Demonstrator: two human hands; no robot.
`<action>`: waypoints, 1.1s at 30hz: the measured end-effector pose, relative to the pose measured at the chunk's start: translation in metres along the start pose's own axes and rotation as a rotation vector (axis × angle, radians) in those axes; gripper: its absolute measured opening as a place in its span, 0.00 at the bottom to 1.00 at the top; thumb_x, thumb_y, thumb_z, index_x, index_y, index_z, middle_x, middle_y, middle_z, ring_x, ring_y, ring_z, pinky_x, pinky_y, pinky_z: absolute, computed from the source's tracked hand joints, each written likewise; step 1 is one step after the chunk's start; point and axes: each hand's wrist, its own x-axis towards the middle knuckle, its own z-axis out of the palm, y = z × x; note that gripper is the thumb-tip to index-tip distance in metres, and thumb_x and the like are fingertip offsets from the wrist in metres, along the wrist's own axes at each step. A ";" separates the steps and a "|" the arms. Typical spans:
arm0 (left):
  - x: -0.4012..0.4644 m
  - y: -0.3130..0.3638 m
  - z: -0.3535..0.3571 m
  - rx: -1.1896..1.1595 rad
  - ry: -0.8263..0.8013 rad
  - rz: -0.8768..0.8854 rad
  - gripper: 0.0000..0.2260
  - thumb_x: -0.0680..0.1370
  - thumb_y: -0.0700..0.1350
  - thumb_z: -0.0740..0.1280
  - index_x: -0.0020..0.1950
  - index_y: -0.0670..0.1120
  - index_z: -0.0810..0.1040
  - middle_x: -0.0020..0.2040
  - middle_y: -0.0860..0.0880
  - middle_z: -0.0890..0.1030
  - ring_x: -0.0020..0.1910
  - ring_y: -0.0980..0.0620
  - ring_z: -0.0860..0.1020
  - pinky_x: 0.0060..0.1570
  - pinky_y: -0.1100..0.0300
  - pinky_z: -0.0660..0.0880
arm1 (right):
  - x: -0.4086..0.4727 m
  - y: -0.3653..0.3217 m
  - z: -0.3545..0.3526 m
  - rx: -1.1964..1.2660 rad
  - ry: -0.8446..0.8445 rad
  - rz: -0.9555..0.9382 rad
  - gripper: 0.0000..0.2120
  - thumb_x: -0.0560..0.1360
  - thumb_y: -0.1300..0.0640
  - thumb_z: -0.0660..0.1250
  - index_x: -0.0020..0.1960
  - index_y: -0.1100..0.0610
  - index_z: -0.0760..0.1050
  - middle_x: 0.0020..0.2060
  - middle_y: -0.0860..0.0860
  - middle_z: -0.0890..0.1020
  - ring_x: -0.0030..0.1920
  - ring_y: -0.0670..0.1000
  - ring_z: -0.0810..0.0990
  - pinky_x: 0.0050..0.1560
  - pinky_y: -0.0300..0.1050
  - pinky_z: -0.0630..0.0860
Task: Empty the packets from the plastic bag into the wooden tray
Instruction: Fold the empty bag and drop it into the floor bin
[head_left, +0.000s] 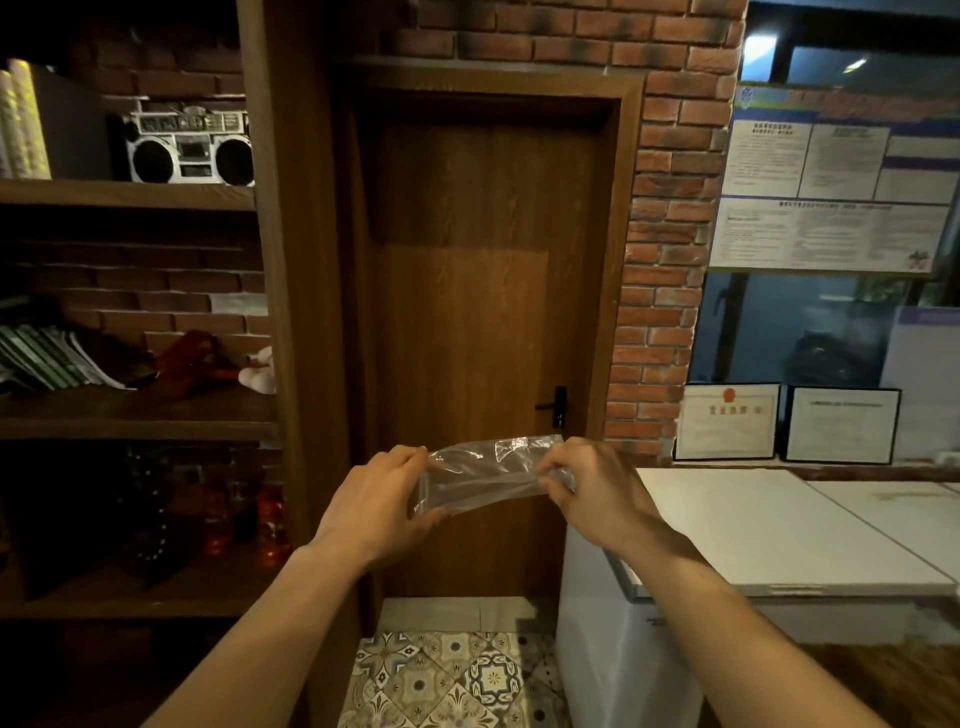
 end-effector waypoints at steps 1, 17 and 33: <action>0.002 -0.006 0.004 -0.013 -0.010 0.001 0.29 0.75 0.62 0.67 0.74 0.56 0.66 0.75 0.54 0.68 0.71 0.53 0.70 0.68 0.53 0.69 | 0.002 -0.001 0.006 -0.001 0.007 0.005 0.06 0.77 0.56 0.72 0.53 0.49 0.82 0.54 0.46 0.82 0.49 0.45 0.78 0.41 0.36 0.71; -0.027 -0.074 0.117 -0.200 -0.274 0.015 0.24 0.73 0.62 0.71 0.67 0.60 0.71 0.74 0.56 0.68 0.71 0.53 0.69 0.67 0.51 0.69 | -0.028 0.022 0.119 -0.057 -0.142 0.143 0.05 0.76 0.57 0.72 0.50 0.50 0.83 0.48 0.47 0.83 0.47 0.48 0.80 0.49 0.47 0.79; -0.102 -0.109 0.292 -0.215 -0.568 -0.174 0.19 0.77 0.59 0.68 0.66 0.57 0.74 0.72 0.55 0.70 0.71 0.53 0.69 0.65 0.51 0.68 | -0.142 0.137 0.286 0.008 -0.535 0.303 0.07 0.72 0.62 0.72 0.45 0.51 0.82 0.42 0.48 0.86 0.43 0.51 0.83 0.44 0.50 0.81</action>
